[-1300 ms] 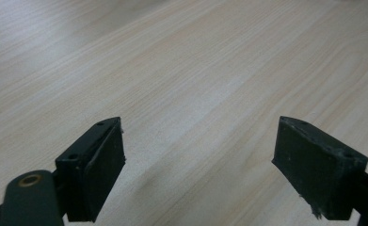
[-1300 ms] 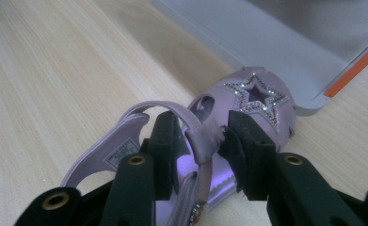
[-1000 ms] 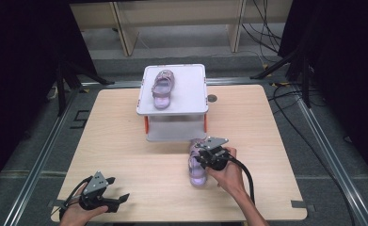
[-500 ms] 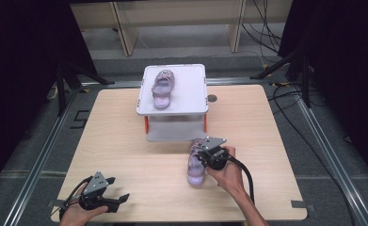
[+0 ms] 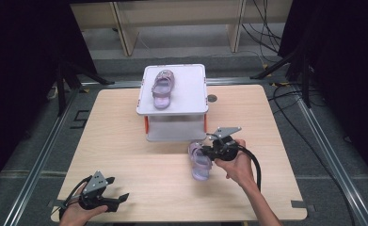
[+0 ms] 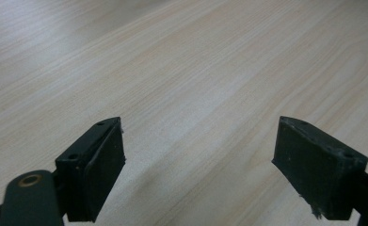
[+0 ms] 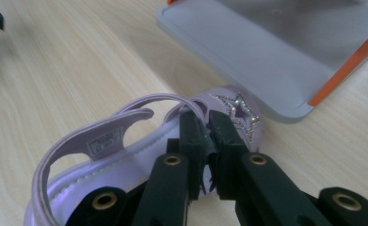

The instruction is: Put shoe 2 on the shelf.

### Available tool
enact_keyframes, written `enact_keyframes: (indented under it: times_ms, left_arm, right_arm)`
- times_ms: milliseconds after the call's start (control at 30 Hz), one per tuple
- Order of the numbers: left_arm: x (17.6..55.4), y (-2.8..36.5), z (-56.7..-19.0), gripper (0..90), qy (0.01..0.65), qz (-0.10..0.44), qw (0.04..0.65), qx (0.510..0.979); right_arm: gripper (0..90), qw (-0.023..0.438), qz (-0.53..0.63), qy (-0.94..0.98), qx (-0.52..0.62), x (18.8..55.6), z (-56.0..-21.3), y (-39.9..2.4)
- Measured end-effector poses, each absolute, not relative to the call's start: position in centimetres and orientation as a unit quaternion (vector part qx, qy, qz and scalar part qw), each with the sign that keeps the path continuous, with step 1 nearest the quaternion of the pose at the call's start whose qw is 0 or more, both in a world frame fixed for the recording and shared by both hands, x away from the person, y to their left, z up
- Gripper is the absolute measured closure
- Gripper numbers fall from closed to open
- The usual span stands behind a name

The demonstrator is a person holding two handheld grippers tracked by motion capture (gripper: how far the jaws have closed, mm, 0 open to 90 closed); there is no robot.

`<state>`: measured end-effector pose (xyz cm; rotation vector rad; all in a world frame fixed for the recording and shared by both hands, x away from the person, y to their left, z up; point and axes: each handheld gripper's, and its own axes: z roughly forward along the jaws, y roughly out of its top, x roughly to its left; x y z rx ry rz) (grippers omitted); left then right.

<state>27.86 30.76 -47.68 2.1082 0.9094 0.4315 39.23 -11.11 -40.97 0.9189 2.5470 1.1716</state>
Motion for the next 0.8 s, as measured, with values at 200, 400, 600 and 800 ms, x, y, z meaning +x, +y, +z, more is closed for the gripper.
enact_keyframes:
  times_ms: [200,400,600,800]
  left_arm:
    - [27.9,30.9,-47.6,16.2,0.357,0.169,0.385,0.834]
    - [27.9,30.9,-47.7,16.2,0.360,0.166,0.386,0.833]
    - [28.0,30.9,-47.8,16.2,0.363,0.166,0.383,0.833]
    - [27.9,30.9,-47.7,16.2,0.369,0.164,0.386,0.830]
  right_arm:
    - [85.1,0.106,0.402,0.859,0.300,39.1,-38.5,-11.3]
    - [85.1,0.102,0.413,0.858,0.287,38.6,-35.8,-11.4]
    - [85.0,0.104,0.433,0.855,0.266,37.8,-33.2,-11.2]
    - [85.0,0.100,0.438,0.857,0.253,37.4,-30.9,-10.6]
